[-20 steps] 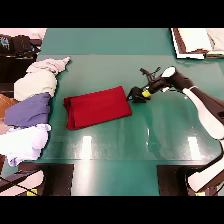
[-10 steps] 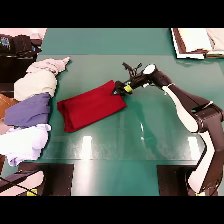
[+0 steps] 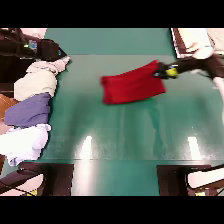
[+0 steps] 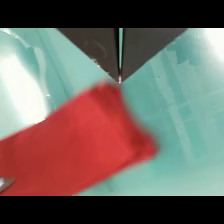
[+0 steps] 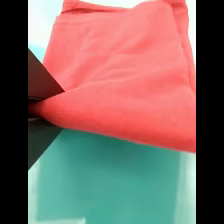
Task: Fold the shirts.
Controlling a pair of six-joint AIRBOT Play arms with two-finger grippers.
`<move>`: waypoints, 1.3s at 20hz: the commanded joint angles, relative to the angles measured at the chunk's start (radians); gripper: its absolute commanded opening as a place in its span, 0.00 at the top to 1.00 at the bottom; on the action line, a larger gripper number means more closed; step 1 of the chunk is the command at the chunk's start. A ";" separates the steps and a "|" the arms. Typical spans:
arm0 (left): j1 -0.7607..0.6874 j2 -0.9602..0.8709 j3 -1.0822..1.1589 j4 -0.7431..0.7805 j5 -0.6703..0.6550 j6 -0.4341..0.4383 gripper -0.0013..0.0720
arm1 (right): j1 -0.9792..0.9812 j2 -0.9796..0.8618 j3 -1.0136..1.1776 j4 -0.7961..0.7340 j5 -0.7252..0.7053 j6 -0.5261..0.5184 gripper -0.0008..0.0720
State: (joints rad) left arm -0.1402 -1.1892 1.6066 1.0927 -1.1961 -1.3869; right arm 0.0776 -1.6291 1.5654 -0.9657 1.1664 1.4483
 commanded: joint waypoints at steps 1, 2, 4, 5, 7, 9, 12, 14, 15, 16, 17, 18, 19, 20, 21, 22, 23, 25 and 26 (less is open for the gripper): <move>-0.035 0.001 0.000 0.008 0.011 0.000 0.95 | -0.277 0.200 -0.143 -0.150 -0.064 0.068 0.96; -0.035 0.001 0.000 0.007 0.011 -0.001 0.95 | -0.362 0.249 -0.180 -0.174 -0.083 0.088 0.96; -0.035 0.001 0.000 0.006 0.019 -0.002 0.95 | -0.538 0.342 -0.264 -0.189 -0.121 0.116 0.96; -0.035 0.001 0.000 0.006 0.030 -0.005 0.95 | -0.610 0.378 -0.303 -0.188 -0.132 0.115 0.96; -0.035 0.001 0.000 0.006 0.047 -0.021 0.95 | -0.732 0.436 -0.384 -0.188 -0.143 0.115 0.96; -0.035 0.001 0.000 0.003 0.055 -0.020 0.95 | -0.812 0.474 -0.457 -0.189 -0.147 0.114 0.96; -0.035 0.001 0.000 0.003 0.051 -0.020 0.95 | -0.858 0.494 -0.521 -0.190 -0.146 0.093 0.96; -0.035 0.001 0.000 0.003 0.050 -0.020 0.95 | -0.861 0.492 -0.521 -0.190 -0.116 0.084 0.96; -0.035 0.001 0.000 0.003 0.050 -0.020 0.95 | -0.862 0.492 -0.519 -0.191 -0.100 0.076 0.81; -0.035 0.001 0.000 0.003 0.050 -0.019 0.95 | -0.870 0.492 -0.515 -0.199 -0.078 0.055 0.37; -0.035 0.001 0.000 0.004 0.050 -0.019 0.95 | -0.882 0.491 -0.500 -0.240 -0.048 0.050 0.08; -0.035 0.001 0.000 0.004 0.047 -0.019 0.94 | -0.897 0.491 -0.476 -0.292 -0.016 0.050 0.04; -0.034 0.001 0.000 0.004 0.043 -0.019 0.94 | -0.917 0.492 -0.446 -0.322 0.011 0.050 0.04; -0.035 0.001 0.000 0.003 0.043 -0.019 0.94 | -0.934 0.499 -0.422 -0.316 0.031 0.049 0.04; -0.035 0.001 0.000 0.003 0.044 -0.019 0.94 | -0.938 0.518 -0.402 -0.304 0.034 0.049 0.06; -0.035 0.001 0.000 0.003 0.045 -0.019 0.94 | -0.924 0.541 -0.387 -0.282 0.033 0.048 0.06; -0.035 0.001 0.000 0.003 0.046 -0.019 0.94 | -0.894 0.568 -0.375 -0.248 0.033 0.040 0.06; -0.035 0.001 0.000 0.003 0.053 -0.019 0.94 | -0.801 0.631 -0.381 -0.173 0.026 0.041 0.06; -0.035 0.001 0.000 0.003 0.050 -0.019 0.94 | -0.743 0.660 -0.391 -0.146 0.019 0.041 0.06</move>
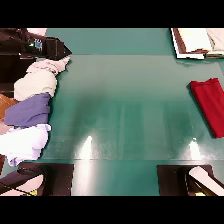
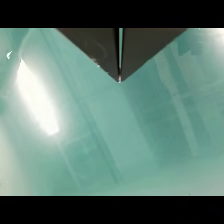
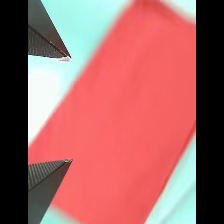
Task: Fold the shirts.
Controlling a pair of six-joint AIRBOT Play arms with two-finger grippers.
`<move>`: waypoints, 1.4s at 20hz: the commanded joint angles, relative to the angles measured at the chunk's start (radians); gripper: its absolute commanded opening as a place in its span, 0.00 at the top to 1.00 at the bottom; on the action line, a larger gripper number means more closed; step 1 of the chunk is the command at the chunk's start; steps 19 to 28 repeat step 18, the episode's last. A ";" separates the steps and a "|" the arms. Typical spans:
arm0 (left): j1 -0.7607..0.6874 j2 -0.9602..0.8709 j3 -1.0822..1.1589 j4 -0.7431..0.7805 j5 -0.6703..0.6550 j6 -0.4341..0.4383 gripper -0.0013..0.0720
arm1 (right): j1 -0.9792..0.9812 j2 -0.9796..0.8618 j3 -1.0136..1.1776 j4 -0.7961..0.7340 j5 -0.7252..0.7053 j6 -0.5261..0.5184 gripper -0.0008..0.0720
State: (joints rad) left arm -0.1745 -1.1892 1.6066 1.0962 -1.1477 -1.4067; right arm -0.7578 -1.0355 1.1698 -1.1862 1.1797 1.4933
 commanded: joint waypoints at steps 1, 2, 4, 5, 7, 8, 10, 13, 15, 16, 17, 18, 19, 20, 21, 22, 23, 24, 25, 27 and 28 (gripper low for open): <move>0.000 0.001 0.000 0.000 -0.009 0.000 0.94 | 0.160 0.094 -0.007 0.090 -0.002 -0.004 0.06; 0.000 0.001 0.000 0.000 -0.023 0.000 0.94 | 0.241 0.116 -0.016 0.093 0.000 -0.004 0.06; 0.000 0.001 0.000 -0.002 -0.005 0.000 0.94 | 0.406 0.135 -0.016 0.093 0.006 -0.003 0.06; 0.000 0.001 0.000 -0.002 0.006 0.000 0.94 | 0.488 0.138 -0.016 0.093 0.006 -0.003 0.08; 0.000 0.001 0.000 -0.002 0.017 0.000 0.94 | 0.644 0.135 -0.016 0.091 -0.003 -0.003 0.16; 0.000 0.001 0.000 -0.002 0.018 0.000 0.94 | 0.716 0.133 -0.016 0.090 -0.016 -0.003 0.32; 0.000 0.001 0.000 -0.002 0.019 0.000 0.94 | 0.833 0.132 -0.016 0.083 -0.047 -0.003 0.91; 0.000 0.001 0.000 -0.003 0.019 0.000 0.94 | 0.931 0.132 -0.016 0.084 -0.071 -0.003 0.96; 0.000 0.001 0.000 -0.003 0.019 0.000 0.94 | 0.948 0.132 -0.016 0.084 -0.070 -0.003 0.96; 0.000 0.001 0.000 -0.003 0.019 0.000 0.94 | 0.948 0.132 -0.016 0.087 -0.069 -0.002 0.96; 0.000 0.001 0.000 -0.003 0.019 0.000 0.94 | 0.947 0.133 -0.016 0.087 -0.067 -0.002 0.96; 0.000 0.001 0.000 -0.003 0.019 0.000 0.94 | 0.947 0.133 -0.016 0.087 -0.062 -0.002 0.96; 0.000 0.001 0.000 -0.003 0.019 0.000 0.94 | 0.947 0.133 -0.016 0.087 -0.062 -0.002 0.96; 0.000 0.001 0.000 -0.003 0.019 0.000 0.94 | 0.947 0.133 -0.016 0.087 -0.062 -0.002 0.96; 0.000 0.001 0.000 -0.003 0.019 0.000 0.94 | 0.947 0.133 -0.016 0.087 -0.062 -0.002 0.96; 0.000 0.001 0.000 -0.003 0.019 0.000 0.94 | 0.947 0.133 -0.016 0.087 -0.062 -0.002 0.96; 0.000 0.001 0.000 -0.003 0.019 0.000 0.94 | 0.947 0.133 -0.016 0.087 -0.062 -0.002 0.96; 0.000 0.001 0.000 -0.003 0.019 0.000 0.94 | 0.947 0.133 -0.016 0.087 -0.062 -0.002 0.96; 0.000 0.001 0.000 -0.003 0.019 0.000 0.94 | 0.947 0.133 -0.016 0.087 -0.062 -0.002 0.96; 0.000 0.001 0.000 -0.003 0.019 0.000 0.94 | 0.947 0.133 -0.016 0.087 -0.062 -0.002 0.96; 0.000 0.001 0.000 -0.003 0.019 0.000 0.94 | 0.947 0.133 -0.016 0.087 -0.062 -0.002 0.96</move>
